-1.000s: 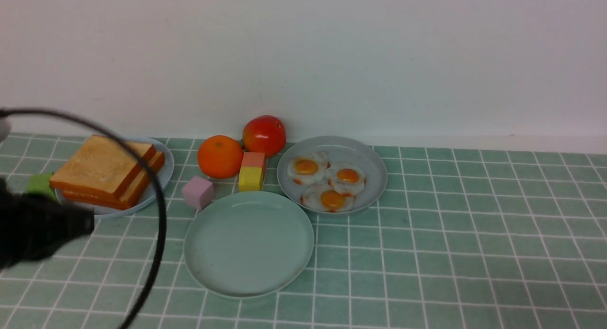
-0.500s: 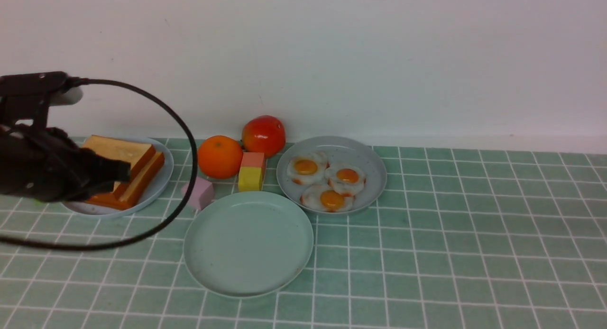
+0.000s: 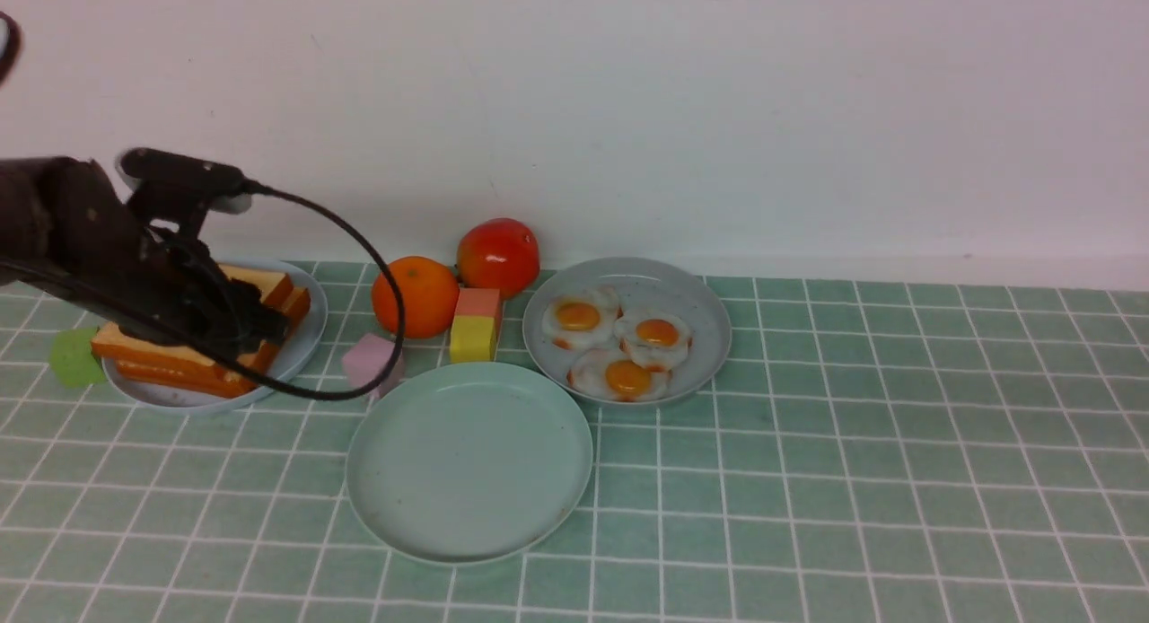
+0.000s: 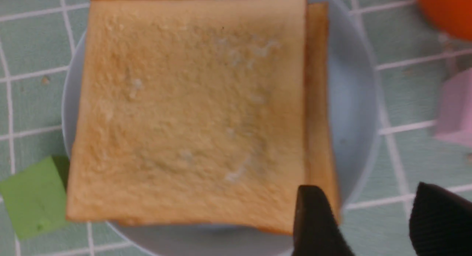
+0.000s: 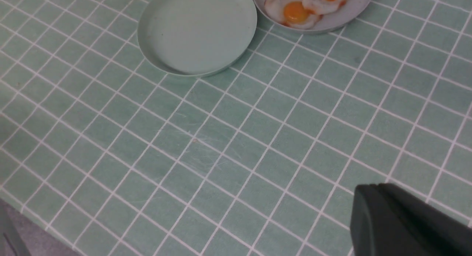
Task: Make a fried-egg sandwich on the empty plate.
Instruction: Use the left arm to grab a slice of bread
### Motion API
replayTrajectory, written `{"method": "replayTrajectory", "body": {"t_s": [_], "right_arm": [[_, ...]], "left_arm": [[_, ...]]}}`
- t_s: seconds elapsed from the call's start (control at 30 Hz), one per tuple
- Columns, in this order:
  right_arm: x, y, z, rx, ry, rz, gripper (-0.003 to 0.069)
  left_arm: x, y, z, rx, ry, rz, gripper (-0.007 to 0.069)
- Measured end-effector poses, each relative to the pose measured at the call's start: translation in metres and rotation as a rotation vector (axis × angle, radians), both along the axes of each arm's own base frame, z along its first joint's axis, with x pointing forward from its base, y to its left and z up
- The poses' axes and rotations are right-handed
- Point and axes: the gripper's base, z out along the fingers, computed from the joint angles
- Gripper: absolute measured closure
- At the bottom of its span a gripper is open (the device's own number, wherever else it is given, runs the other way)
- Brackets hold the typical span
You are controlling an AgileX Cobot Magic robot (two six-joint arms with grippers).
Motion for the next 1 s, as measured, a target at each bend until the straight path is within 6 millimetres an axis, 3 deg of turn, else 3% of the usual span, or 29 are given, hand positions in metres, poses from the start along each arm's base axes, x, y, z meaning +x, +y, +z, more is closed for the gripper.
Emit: {"method": "replayTrajectory", "body": {"t_s": [0.27, 0.57, 1.0], "right_arm": [[-0.003, 0.003, 0.0, 0.036, 0.026, 0.02, 0.0641], [-0.004, 0.005, 0.001, 0.058, 0.039, 0.032, 0.063], [-0.005, 0.005, 0.0, 0.059, 0.048, 0.036, 0.062]], "left_arm": [[0.011, 0.003, -0.016, 0.082, -0.037, -0.054, 0.0259], [0.014, 0.003, -0.017, 0.102, -0.06, -0.069, 0.0394], [0.02, 0.005, -0.035, 0.186, -0.038, -0.138, 0.0328]]}}
